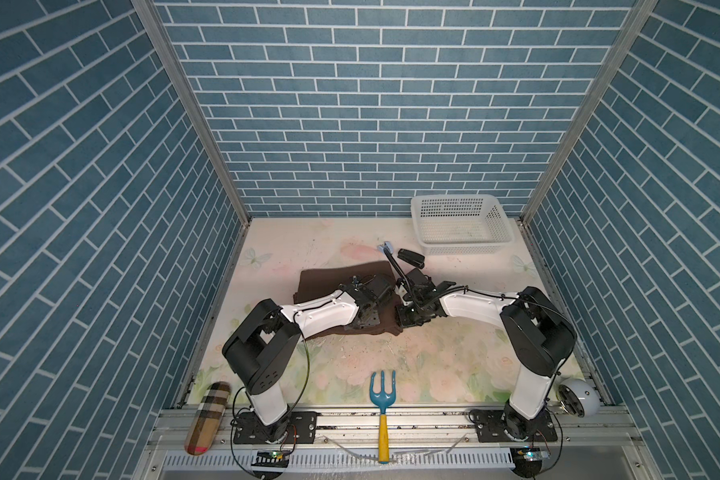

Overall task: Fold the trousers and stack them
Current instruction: 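Drag the trousers with the left gripper to the far corner while the right withdraws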

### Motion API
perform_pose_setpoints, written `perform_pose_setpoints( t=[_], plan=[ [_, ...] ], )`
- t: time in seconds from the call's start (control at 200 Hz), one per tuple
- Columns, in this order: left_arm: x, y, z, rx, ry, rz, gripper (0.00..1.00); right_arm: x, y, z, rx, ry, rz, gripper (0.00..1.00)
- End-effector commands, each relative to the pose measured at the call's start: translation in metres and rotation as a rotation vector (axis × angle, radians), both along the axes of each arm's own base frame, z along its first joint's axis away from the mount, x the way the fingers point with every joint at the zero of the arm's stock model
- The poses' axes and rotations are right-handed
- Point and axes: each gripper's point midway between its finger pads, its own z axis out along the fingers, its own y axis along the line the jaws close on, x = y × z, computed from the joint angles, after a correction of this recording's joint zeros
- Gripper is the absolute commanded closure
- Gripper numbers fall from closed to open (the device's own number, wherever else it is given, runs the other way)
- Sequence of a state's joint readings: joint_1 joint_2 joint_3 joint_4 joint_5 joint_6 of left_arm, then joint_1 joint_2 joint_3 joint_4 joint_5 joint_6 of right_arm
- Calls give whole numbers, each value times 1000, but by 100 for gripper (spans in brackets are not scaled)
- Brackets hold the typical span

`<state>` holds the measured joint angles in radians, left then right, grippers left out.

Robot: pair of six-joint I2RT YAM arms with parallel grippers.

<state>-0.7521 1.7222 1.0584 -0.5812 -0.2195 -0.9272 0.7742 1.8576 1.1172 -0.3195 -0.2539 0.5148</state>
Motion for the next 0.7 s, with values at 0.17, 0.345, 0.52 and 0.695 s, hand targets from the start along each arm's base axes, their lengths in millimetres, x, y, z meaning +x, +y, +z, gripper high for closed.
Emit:
perform_pose_setpoints(
  t=[0.17, 0.345, 0.52, 0.695],
  plan=[
    [8, 70, 32, 49, -64, 134, 64, 17, 59, 24, 140, -8, 52, 76],
    [16, 65, 74, -22, -167, 152, 57, 38, 30, 87, 87, -281, 61, 82],
    [10, 37, 85, -82, -193, 121, 50, 58, -47, 160, -7, -634, -80, 76],
    [-13, 33, 41, -50, -24, 159, 64, 62, -112, 167, -30, -659, -255, 73]
  ],
)
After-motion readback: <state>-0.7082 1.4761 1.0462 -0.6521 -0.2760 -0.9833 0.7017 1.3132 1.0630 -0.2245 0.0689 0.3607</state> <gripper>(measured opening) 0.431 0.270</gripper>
